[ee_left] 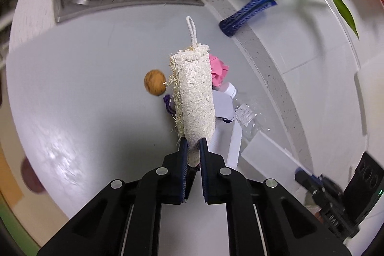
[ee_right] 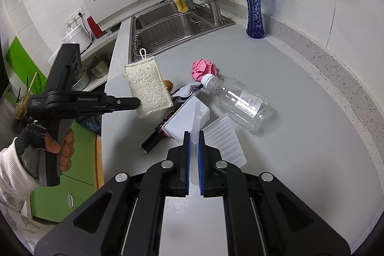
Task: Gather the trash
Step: 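Carry the tray and sponge to the pink wastebasket and release both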
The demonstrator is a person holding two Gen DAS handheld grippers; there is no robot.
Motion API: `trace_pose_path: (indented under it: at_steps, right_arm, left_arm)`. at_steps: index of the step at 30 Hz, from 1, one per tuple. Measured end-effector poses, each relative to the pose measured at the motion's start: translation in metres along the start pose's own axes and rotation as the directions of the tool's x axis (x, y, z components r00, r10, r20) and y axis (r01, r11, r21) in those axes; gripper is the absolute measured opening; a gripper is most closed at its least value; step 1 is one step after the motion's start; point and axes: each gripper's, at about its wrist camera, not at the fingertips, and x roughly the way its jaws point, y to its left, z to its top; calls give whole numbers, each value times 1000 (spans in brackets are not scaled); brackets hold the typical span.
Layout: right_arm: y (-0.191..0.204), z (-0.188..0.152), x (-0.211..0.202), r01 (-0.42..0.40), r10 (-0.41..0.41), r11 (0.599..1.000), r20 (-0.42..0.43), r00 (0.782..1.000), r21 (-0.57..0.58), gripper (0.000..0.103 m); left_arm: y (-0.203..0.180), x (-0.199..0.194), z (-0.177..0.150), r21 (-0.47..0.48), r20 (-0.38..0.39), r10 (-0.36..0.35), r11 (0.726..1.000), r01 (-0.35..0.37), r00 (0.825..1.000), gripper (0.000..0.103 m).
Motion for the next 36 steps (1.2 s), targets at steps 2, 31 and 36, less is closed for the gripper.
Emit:
trace_pose_path:
  at_steps: [2,31,36]
  right_arm:
    - [1,1,-2,2,-2,1000,4,1000,0,5]
    - [283,4,38,-309,287,870,-116,951,-384,5]
    - [350,-11,80,-389,332,815,-204,921,-430,5]
  left_arm:
    - [-7,-7,0,51,7,24,998,-24,1000,10]
    - [103,-254,-128,60,202,428,892,-447,881,10]
    - [161,-276,-159,-54,175,483,875,-481,858,10]
